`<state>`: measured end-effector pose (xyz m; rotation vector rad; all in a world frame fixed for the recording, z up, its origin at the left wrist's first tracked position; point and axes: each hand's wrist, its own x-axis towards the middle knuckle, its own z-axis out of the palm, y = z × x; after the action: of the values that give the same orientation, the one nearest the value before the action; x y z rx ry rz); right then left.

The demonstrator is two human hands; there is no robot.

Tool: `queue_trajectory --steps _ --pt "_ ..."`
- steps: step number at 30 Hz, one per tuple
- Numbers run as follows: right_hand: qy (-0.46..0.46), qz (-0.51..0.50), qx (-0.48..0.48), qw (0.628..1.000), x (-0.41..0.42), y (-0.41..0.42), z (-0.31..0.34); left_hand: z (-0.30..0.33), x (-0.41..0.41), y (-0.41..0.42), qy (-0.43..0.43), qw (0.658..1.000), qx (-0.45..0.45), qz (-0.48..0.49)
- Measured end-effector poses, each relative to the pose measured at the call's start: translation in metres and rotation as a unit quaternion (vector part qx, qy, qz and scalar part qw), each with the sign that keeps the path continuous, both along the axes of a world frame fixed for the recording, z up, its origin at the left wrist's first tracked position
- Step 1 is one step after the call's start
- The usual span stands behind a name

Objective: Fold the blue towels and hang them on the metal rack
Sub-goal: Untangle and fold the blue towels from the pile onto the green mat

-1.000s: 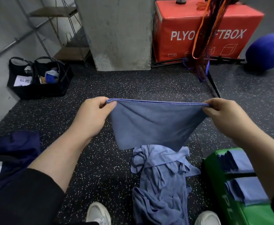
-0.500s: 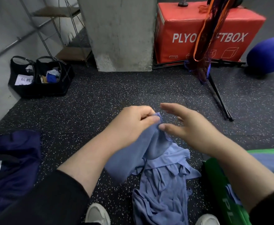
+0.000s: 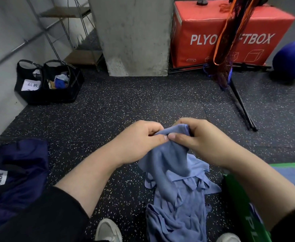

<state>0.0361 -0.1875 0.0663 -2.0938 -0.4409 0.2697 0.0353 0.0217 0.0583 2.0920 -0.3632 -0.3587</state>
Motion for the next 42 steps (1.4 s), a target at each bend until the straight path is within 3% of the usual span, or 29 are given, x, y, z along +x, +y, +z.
queue_trajectory --steps 3,8,15,25,30,42 --pt "-0.041 -0.032 -0.039 0.998 0.002 -0.003 -0.002 0.000 0.002 -0.001 0.011 1.000 0.019 -0.001" --pt "-0.068 -0.108 -0.044 0.991 0.005 -0.019 -0.009 -0.017 0.003 0.013 0.071 0.979 0.192 -0.008" --pt "-0.068 -0.198 -0.091 0.974 0.006 -0.044 -0.014 -0.027 0.008 0.046 -0.005 0.944 0.312 0.111" --pt "-0.032 -0.278 -0.046 0.959 0.007 -0.054 -0.004 -0.017 0.006 0.055 -0.081 0.938 0.176 0.288" --pt "-0.023 -0.304 -0.003 0.952 0.006 -0.057 -0.001 -0.018 0.014 0.058 -0.099 0.914 0.007 0.394" --pt "0.065 -0.269 0.050 0.960 0.006 -0.037 -0.004 -0.017 0.003 0.011 0.014 0.910 -0.192 0.367"
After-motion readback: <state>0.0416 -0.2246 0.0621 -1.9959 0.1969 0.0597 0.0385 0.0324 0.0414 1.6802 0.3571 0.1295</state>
